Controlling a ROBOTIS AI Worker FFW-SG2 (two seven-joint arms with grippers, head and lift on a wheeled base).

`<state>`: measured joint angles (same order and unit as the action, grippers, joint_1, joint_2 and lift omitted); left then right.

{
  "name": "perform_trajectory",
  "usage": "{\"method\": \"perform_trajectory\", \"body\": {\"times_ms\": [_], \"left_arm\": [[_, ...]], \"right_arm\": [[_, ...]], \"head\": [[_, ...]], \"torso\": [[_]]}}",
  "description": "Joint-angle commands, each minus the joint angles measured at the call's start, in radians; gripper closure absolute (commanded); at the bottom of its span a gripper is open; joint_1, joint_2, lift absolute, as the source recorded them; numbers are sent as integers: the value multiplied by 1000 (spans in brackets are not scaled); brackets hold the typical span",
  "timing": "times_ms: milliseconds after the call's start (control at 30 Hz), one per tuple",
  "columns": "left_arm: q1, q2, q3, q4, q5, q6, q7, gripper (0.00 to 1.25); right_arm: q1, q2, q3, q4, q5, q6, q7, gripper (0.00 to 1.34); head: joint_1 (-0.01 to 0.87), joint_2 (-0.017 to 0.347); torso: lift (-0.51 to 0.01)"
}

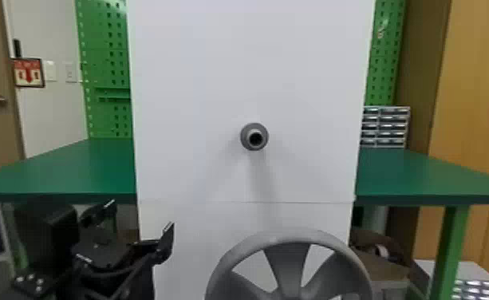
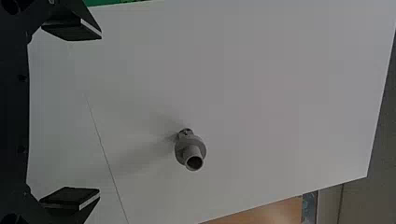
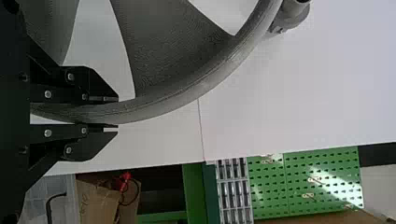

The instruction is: Hold the wheel and insert it

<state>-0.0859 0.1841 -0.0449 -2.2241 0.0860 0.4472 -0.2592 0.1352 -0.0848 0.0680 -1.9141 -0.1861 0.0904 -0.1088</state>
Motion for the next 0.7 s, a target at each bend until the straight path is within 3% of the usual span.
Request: {"method": "perform_trajectory", "body": {"times_ms": [0,667], "left_arm": [[0,0,-3,3,0,-4,0,101],[-3,0,-7,12,-5,-13,0,101]], "right_arm": [[0,2,-4,-20,1,3,0,1210],[-19,11,-31,-129,1,118,0,1210]], "head": [[210,9],[210,9]], "torso": [[-442],[-442]]}}
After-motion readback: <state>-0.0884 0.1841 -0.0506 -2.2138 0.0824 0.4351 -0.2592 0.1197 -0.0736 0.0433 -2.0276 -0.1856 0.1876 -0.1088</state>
